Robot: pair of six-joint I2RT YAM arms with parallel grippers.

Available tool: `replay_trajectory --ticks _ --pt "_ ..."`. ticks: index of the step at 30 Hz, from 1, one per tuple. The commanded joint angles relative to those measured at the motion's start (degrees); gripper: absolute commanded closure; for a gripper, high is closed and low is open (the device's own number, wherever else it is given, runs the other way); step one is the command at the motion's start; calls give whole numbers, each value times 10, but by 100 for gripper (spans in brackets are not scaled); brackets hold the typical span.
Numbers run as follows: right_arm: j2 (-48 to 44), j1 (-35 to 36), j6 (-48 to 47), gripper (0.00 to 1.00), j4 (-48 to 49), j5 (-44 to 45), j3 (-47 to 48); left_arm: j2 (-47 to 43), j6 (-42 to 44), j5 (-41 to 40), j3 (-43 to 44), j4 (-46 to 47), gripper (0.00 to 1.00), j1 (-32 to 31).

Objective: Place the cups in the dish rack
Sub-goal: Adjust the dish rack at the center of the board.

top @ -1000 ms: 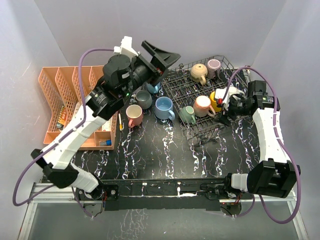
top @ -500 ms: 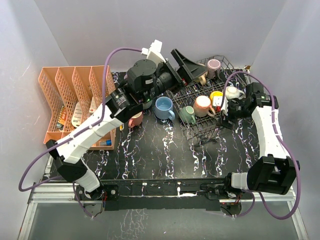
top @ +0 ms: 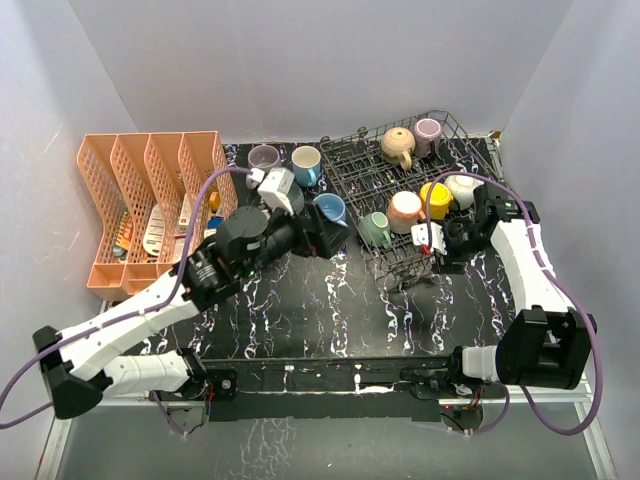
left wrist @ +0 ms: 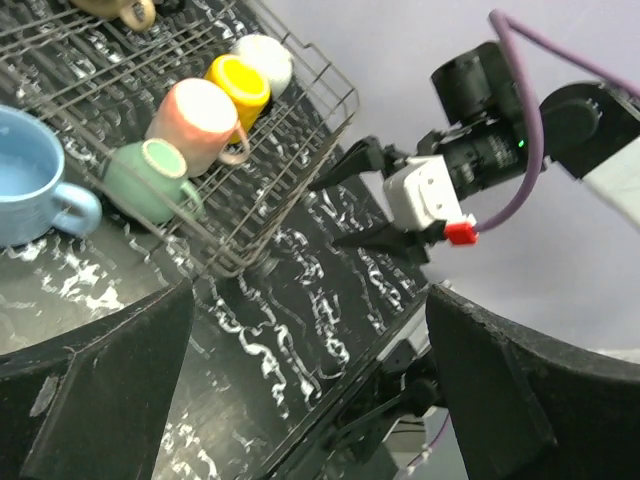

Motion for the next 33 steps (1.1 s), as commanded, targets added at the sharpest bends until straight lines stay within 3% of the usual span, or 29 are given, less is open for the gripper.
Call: replay_trajectory --ticks 1,5,11,23,33 --pt "21 3 -13 31 49 26 -3 -76 18 -33 -95 23 5 2" --pt "63 3 -9 32 55 32 12 -133 -50 -41 -201 37 7 2" --pt "88 8 -2 35 84 42 -2 -190 -106 -45 -277 47 9 1" --pt "86 29 10 55 90 67 -36 -197 -122 -36 -301 60 10 2" --pt "47 30 6 78 60 74 -63 -201 -117 -34 -310 73 11 2"
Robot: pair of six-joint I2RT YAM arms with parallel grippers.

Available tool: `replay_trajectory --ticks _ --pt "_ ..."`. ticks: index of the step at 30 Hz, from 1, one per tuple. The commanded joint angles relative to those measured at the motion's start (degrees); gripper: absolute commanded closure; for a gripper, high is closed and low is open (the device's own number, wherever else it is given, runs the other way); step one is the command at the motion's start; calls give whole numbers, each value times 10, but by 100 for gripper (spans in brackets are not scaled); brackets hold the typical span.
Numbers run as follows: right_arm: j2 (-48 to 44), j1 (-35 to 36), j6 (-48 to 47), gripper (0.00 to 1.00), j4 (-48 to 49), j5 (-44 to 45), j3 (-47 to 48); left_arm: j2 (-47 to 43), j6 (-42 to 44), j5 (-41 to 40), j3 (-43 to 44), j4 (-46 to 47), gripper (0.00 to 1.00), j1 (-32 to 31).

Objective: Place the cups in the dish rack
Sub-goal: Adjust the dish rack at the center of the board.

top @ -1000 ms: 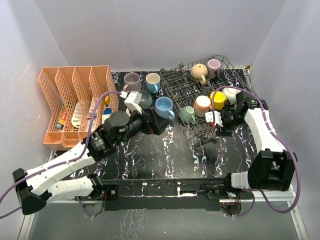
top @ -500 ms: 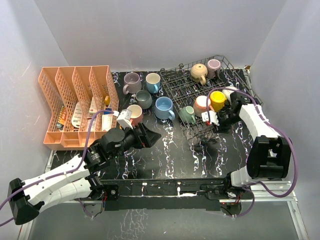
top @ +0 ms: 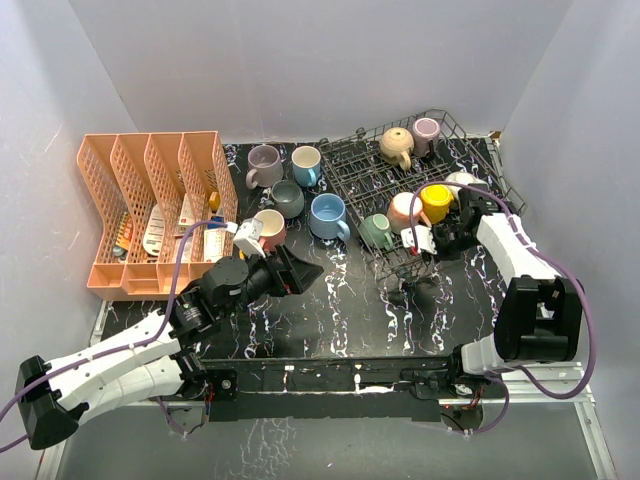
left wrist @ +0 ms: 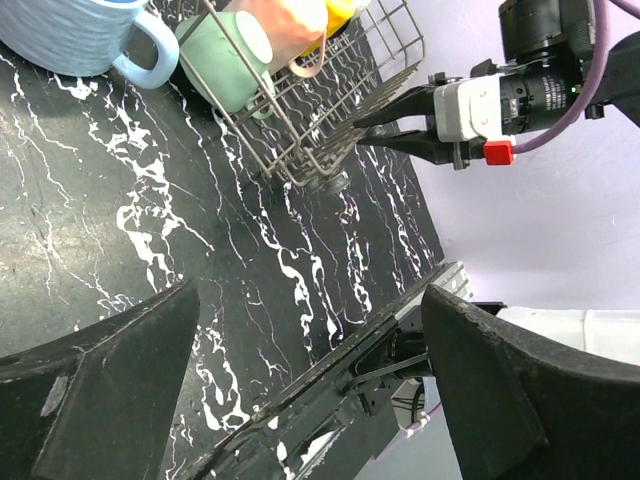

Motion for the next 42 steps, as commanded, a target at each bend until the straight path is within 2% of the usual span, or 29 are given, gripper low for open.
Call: replay_trajectory --ticks 1,10,31,35,40,42 --pt "-46 3 -1 80 -55 1 -28 -13 2 1 -9 19 11 1" --pt "-111 16 -7 90 -75 -29 -69 -22 10 -3 -9 13 11 1" --pt "-198 105 60 91 -113 -66 -131 -44 10 -9 -19 -1 11 1" --pt "-198 106 98 86 -117 -93 -98 -43 15 -9 -17 -4 11 1" --pt "-197 108 134 68 -138 -166 -43 -45 19 -16 -16 -12 11 1" --pt "-193 109 156 63 -136 -201 -27 -46 22 -21 -15 -20 11 1"
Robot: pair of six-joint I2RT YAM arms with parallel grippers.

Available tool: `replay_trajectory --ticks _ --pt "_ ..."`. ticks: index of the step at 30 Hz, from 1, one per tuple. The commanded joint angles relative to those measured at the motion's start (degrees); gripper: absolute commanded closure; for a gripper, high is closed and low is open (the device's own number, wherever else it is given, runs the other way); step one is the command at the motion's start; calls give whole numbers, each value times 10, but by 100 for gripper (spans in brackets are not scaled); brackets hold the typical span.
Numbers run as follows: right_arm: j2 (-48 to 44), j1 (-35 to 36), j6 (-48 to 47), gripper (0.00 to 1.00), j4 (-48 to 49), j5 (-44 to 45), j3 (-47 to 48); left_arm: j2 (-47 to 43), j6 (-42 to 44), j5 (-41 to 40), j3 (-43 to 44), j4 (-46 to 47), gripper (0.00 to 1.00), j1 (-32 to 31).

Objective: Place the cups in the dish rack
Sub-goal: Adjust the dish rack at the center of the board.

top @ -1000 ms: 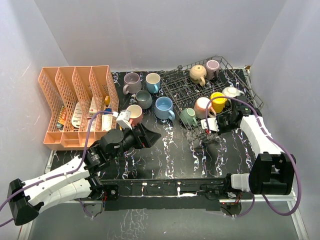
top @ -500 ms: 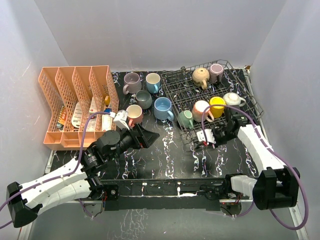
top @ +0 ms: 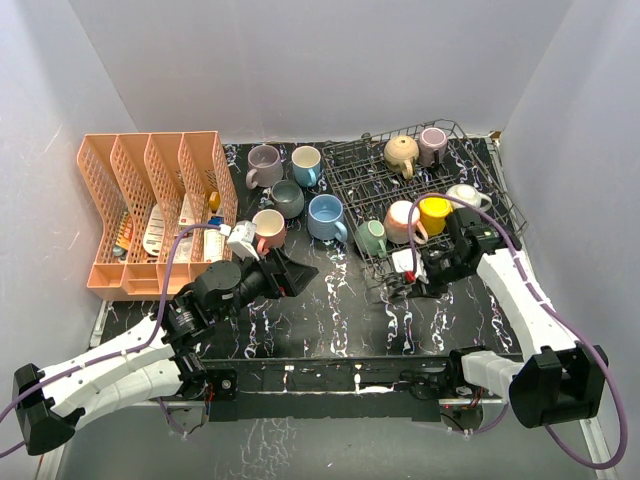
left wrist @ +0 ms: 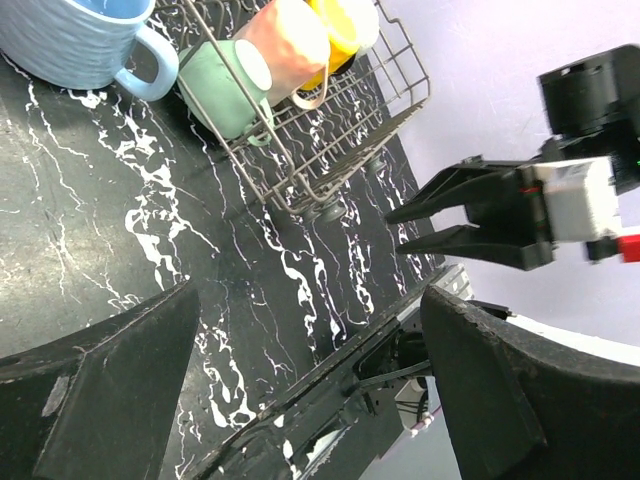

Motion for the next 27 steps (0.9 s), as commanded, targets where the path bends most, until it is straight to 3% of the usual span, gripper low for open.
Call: replay_trajectory --ticks 1,8,16,24,27 --pt "-2 6 79 62 -2 -107 60 -11 15 -20 -1 -16 11 1" --pt "41 8 261 60 68 -211 117 10 73 -61 64 -112 11 1" --pt "76 7 412 57 194 -223 117 102 157 -109 179 -225 13 13" --pt "86 2 423 51 236 -221 77 186 212 0 243 -238 15 124" --pt "77 -22 434 49 278 -244 36 235 231 52 281 -261 27 159"
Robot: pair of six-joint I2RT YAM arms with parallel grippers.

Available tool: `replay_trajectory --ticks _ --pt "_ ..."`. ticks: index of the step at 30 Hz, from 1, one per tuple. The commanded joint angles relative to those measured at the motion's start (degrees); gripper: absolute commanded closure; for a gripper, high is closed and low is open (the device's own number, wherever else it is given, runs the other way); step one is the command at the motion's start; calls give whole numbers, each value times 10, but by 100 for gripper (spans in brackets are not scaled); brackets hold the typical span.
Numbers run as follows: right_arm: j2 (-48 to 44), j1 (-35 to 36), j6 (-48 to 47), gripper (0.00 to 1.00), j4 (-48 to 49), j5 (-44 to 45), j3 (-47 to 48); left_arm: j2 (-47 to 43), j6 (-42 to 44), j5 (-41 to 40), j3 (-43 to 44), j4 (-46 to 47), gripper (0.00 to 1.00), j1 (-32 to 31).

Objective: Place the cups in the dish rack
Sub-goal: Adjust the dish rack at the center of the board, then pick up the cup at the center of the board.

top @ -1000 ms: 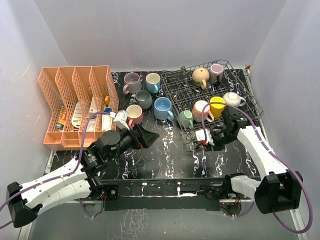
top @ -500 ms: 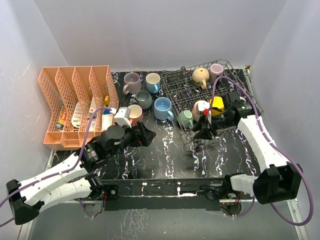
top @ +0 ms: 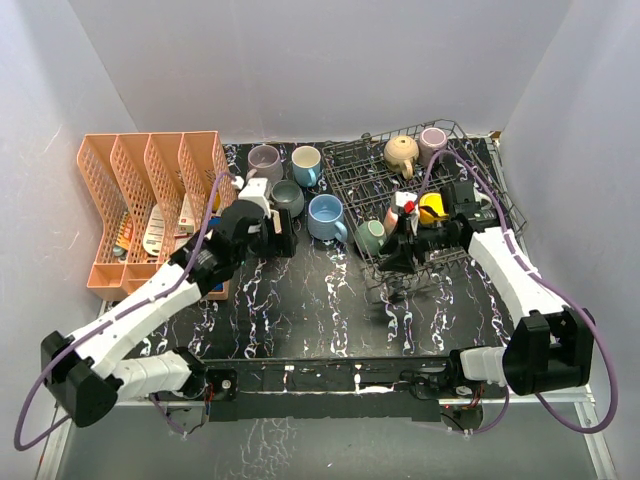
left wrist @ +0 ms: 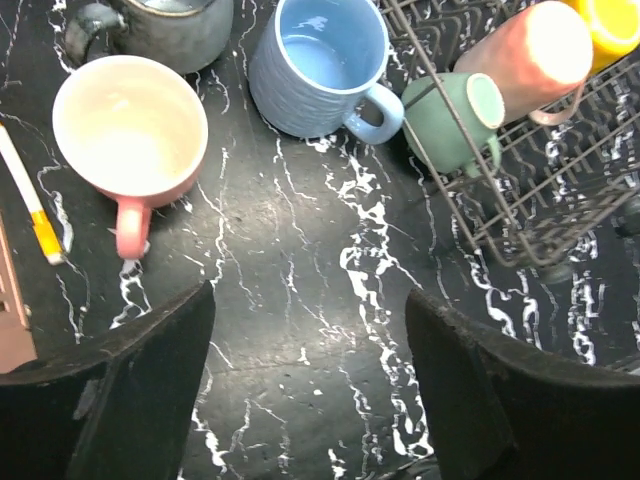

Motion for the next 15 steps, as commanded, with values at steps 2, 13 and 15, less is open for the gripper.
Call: replay_trajectory --ticks 2,13,15 --pt "-20 -35 22 49 72 -38 -53 76 59 93 87 -61 35 53" --pt "-38 -45 9 49 69 -30 -76 253 134 136 228 -133 58 146" --pt "-41 -45 9 49 70 -28 -77 285 148 137 258 -148 57 154"
